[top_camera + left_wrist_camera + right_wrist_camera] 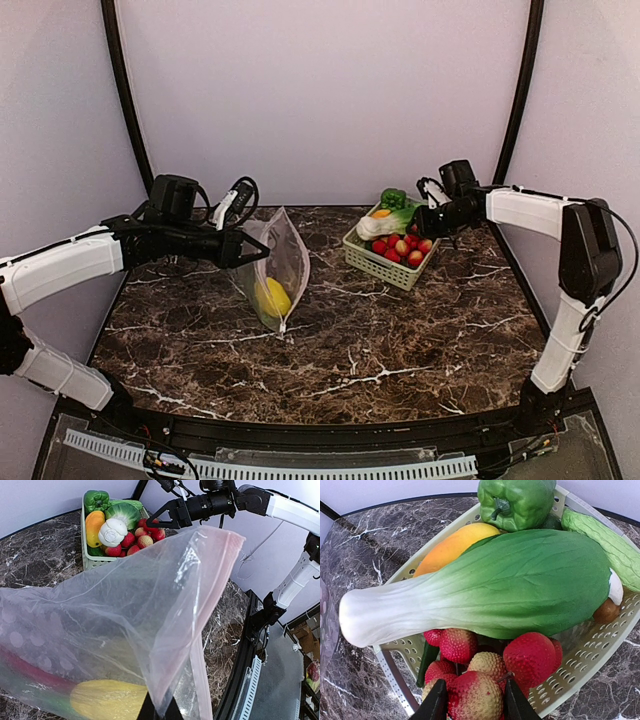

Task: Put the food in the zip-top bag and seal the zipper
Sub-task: Pick up the fake fruit from the bin.

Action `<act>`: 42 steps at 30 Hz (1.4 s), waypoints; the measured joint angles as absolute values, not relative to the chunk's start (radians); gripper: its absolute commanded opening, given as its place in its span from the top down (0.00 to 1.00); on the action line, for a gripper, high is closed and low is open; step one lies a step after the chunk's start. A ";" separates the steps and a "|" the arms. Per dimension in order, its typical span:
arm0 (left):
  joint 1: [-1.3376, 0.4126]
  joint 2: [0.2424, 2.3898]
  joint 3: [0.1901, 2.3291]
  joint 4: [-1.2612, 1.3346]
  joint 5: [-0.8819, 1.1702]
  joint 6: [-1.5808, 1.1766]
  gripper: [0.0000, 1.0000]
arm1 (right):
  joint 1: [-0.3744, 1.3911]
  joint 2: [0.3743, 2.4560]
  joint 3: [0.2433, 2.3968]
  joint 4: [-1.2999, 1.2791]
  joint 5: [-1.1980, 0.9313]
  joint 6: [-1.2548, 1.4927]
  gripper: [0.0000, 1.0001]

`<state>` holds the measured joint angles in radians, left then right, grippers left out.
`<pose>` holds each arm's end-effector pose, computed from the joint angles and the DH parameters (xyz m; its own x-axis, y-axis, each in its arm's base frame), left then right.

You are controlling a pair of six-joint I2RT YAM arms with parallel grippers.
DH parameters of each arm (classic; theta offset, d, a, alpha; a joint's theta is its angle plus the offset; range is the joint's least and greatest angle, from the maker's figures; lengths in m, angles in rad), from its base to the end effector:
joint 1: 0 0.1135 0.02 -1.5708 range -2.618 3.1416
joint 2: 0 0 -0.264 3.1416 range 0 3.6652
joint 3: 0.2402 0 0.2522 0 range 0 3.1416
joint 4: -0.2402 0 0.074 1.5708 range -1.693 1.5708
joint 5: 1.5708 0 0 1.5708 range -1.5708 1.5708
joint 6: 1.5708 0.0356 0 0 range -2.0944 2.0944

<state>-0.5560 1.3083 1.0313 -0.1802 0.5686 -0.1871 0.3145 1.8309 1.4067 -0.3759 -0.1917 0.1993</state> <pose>0.2420 -0.1730 0.3133 -0.5275 0.1432 -0.8374 0.7705 0.4960 -0.4004 0.3894 0.1338 0.2443 -0.7538 -0.0408 -0.6558 -0.2863 0.9188 0.2719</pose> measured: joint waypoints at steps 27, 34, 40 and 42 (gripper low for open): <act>-0.553 1.291 1.031 -0.180 0.569 -0.187 0.99 | 0.345 1.604 1.460 -0.533 -0.174 0.204 0.75; -0.553 1.290 1.031 -0.180 0.570 -0.188 0.99 | 0.352 1.555 1.474 -0.577 -0.160 0.204 0.75; -0.553 1.288 1.031 -0.180 0.580 -0.192 0.99 | 0.371 1.508 1.493 -0.596 -0.157 0.205 0.75; -0.553 1.287 1.031 -0.179 0.587 -0.195 0.99 | 0.387 1.487 1.501 -0.605 -0.159 0.209 0.75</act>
